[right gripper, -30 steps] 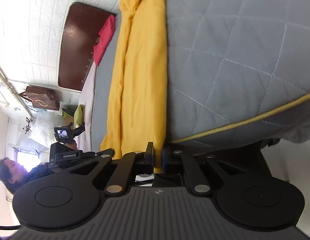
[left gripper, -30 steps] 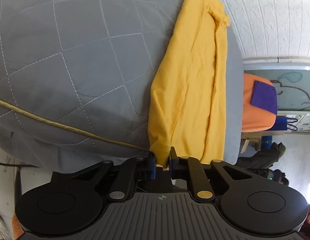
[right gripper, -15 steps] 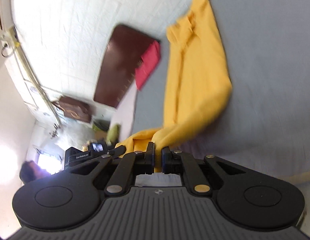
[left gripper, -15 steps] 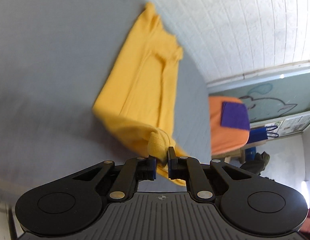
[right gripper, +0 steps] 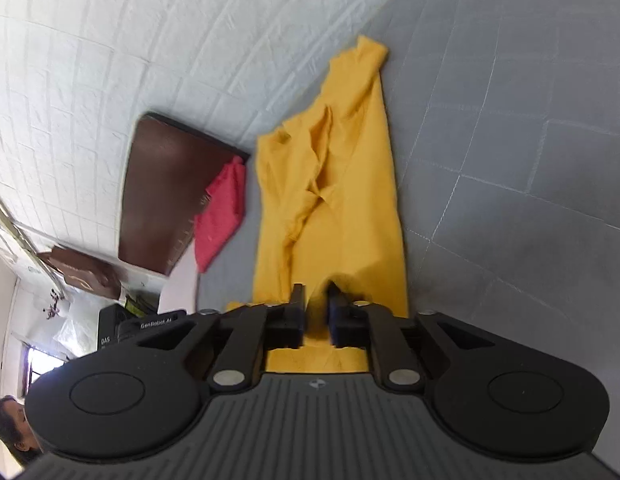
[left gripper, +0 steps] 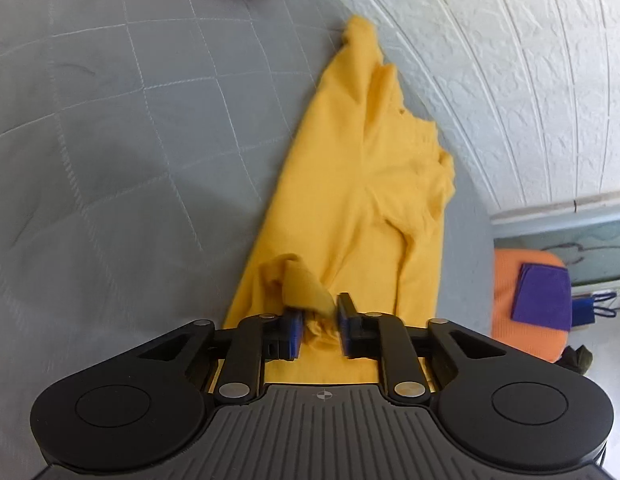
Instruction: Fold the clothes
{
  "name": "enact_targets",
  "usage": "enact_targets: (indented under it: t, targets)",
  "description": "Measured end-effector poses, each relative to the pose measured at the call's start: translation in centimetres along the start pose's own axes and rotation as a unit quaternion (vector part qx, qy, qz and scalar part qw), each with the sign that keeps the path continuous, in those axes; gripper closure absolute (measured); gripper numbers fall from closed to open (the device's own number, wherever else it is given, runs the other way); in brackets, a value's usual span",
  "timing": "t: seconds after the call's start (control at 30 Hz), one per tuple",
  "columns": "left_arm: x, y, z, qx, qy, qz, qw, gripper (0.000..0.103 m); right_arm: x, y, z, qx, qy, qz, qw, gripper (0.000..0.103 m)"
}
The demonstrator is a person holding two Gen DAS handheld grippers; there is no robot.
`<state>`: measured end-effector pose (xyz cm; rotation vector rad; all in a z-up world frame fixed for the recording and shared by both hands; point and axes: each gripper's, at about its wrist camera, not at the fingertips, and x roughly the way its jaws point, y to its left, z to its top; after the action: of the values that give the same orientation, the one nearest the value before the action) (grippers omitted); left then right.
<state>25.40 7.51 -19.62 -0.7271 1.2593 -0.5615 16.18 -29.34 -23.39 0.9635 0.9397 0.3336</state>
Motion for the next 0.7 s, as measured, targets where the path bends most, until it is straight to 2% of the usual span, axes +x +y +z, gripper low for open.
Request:
enact_targets:
  t: [0.03, 0.07, 0.1, 0.17, 0.2, 0.27, 0.33, 0.4, 0.57, 0.6, 0.7]
  targets:
    - [-0.4, 0.2, -0.2, -0.003, -0.005, -0.009, 0.9999, 0.062, 0.4, -0.5, 0.3, 0.016, 0.009, -0.001, 1.000, 0.054]
    - [-1.2, 0.0, -0.4, 0.003, -0.016, -0.014, 0.9998, 0.047, 0.2, -0.8, 0.5, 0.033, 0.010, 0.014, 0.999, 0.054]
    - [-2.3, -0.4, -0.7, 0.021, -0.034, -0.015, 0.9991, 0.035, -0.5, -0.9, 0.6, 0.045, 0.004, 0.035, 0.998, 0.048]
    - [-4.9, -1.7, -1.4, 0.050, -0.074, -0.013, 0.9959, 0.030, -2.6, -0.4, 0.6, 0.053, -0.020, 0.081, 0.995, 0.042]
    - [-6.0, -2.1, -1.5, 0.050, -0.084, -0.024, 0.9949, 0.030, -3.7, -0.2, 0.6, 0.056, -0.032, 0.104, 0.993, 0.040]
    - [-7.9, -2.7, -1.9, 0.050, -0.100, -0.044, 0.9927, 0.026, -5.9, 0.9, 0.3, 0.042, -0.059, 0.115, 0.991, 0.040]
    - [-8.1, -3.4, -2.2, 0.052, -0.095, -0.046, 0.9930, 0.023, -6.8, 1.8, -0.1, 0.010, -0.074, 0.087, 0.993, 0.040]
    - [-6.7, -3.9, -2.6, 0.063, -0.084, -0.028, 0.9941, 0.023, -6.2, 2.1, -0.5, -0.009, -0.072, 0.034, 0.997, 0.040]
    - [-0.2, -3.0, -2.8, 0.049, -0.034, 0.005, 0.9982, 0.027, 0.4, 0.4, -0.8, -0.007, -0.013, -0.043, 0.999, 0.042]
    - [0.8, -2.6, -2.7, 0.045, -0.030, 0.009, 0.9985, 0.027, 0.8, 0.4, -0.5, -0.006, -0.012, -0.041, 0.999, 0.050]
    - [-0.4, -3.0, -1.8, 0.049, -0.038, -0.020, 0.9979, 0.024, 0.2, 1.2, 1.0, -0.017, -0.026, -0.014, 0.999, 0.048]
